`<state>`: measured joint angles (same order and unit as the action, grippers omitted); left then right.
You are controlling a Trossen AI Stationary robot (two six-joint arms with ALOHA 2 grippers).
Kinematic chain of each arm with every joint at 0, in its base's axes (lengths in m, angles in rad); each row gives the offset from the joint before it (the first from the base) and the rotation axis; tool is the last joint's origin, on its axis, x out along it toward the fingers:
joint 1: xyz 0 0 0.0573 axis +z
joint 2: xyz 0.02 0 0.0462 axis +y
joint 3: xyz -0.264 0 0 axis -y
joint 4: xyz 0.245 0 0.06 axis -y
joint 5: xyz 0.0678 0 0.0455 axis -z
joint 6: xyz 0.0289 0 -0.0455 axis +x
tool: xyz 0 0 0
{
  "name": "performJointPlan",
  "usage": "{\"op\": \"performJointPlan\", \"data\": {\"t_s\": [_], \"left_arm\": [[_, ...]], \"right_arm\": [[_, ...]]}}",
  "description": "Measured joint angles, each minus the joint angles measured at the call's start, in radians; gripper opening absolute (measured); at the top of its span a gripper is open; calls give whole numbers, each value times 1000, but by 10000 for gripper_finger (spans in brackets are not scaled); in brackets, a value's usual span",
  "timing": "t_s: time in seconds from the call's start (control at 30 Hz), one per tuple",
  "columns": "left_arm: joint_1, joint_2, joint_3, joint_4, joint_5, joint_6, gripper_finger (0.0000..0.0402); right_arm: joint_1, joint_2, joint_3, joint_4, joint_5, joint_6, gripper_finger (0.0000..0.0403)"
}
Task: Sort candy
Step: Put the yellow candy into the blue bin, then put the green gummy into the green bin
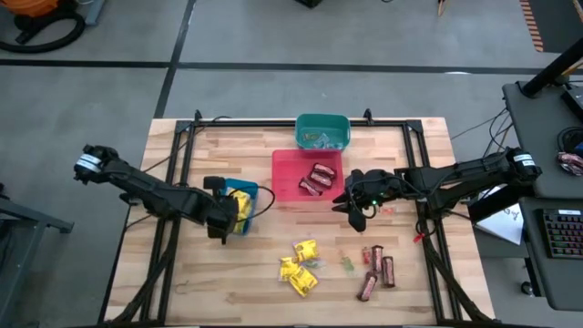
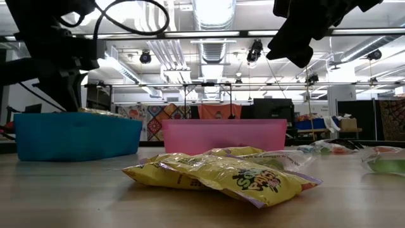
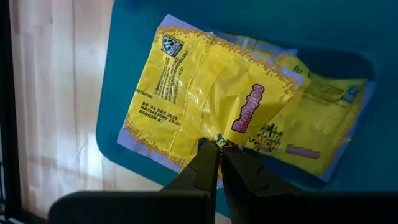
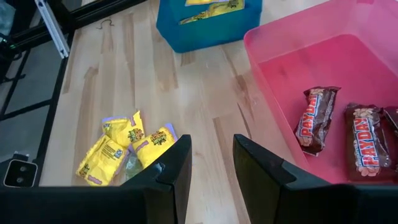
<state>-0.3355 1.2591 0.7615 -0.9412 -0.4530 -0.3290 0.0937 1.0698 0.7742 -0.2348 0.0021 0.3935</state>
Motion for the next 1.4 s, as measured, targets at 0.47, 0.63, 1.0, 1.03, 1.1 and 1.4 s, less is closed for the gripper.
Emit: {"op": "performJointPlan", "data": {"t_s": [0.47,0.63,1.0,1.03,1.1,1.4], "left_arm": [[0,2,-4,17,0,-19,47],[0,2,14,9,0,-20,76],[-34,-7,154,135,-1,74,84],[-46,-13,158,181,0,99,84],[-69,-24,160,269,0,141,84],[-116,-50,160,408,-7,127,84]], "right_arm": [[0,0,0,0,2,60,109],[0,0,0,-1,1,92,109],[0,22,0,-90,-2,273,109],[0,35,1,-107,-3,293,109],[1,67,17,-180,-11,330,109],[84,307,234,-569,-31,474,109]]}}
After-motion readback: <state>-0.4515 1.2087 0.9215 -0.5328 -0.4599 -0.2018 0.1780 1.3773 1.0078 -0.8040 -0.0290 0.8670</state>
